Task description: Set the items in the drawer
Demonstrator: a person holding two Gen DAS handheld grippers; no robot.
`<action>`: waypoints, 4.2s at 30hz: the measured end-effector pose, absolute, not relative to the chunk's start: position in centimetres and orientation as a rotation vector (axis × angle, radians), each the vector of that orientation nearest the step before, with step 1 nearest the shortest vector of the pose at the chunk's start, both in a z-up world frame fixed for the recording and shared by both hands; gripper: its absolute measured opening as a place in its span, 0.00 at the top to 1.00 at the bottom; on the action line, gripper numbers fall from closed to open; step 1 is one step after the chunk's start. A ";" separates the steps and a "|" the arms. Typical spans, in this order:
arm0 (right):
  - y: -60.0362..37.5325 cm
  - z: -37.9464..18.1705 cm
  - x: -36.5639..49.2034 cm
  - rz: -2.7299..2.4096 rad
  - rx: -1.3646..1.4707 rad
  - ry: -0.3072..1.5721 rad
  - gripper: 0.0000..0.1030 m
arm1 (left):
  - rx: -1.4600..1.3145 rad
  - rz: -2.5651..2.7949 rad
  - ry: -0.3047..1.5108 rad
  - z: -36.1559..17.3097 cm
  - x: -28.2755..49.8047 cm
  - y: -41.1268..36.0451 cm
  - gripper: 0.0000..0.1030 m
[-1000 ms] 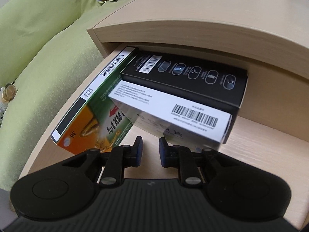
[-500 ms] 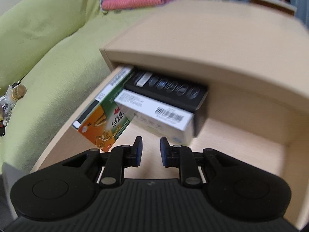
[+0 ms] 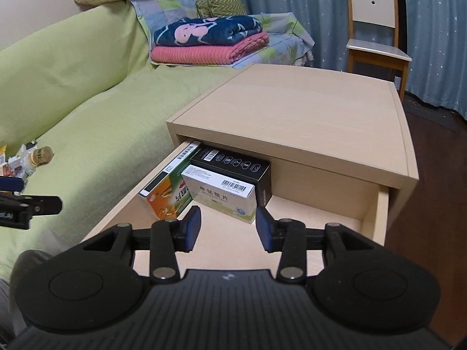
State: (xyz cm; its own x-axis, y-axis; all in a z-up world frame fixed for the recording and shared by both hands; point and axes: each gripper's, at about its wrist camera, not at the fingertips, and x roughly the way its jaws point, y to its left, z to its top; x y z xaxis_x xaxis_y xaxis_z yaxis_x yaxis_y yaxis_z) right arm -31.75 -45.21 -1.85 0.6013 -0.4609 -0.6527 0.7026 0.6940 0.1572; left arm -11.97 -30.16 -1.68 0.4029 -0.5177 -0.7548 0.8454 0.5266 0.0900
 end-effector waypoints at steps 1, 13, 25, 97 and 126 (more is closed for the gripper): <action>-45.0 -1.7 -32.0 -0.702 0.422 0.615 0.61 | 0.508 -0.912 0.737 -1.6 -12.1 -30.1 0.01; -41.3 0.4 -38.5 -0.763 0.356 0.582 0.48 | 0.512 -1.004 0.665 -1.1 -12.4 -27.4 0.01; -38.0 -0.7 -48.0 -0.792 0.378 0.674 0.45 | 0.598 -1.181 0.582 -3.4 -11.8 -22.6 0.01; -37.8 -8.2 -47.3 -0.799 0.371 0.841 0.67 | 0.682 -1.324 0.653 -11.1 -11.5 -27.9 0.22; -38.6 -8.3 -47.7 -0.835 0.361 0.797 0.67 | 0.683 -1.305 0.649 -11.0 -10.9 -31.9 0.23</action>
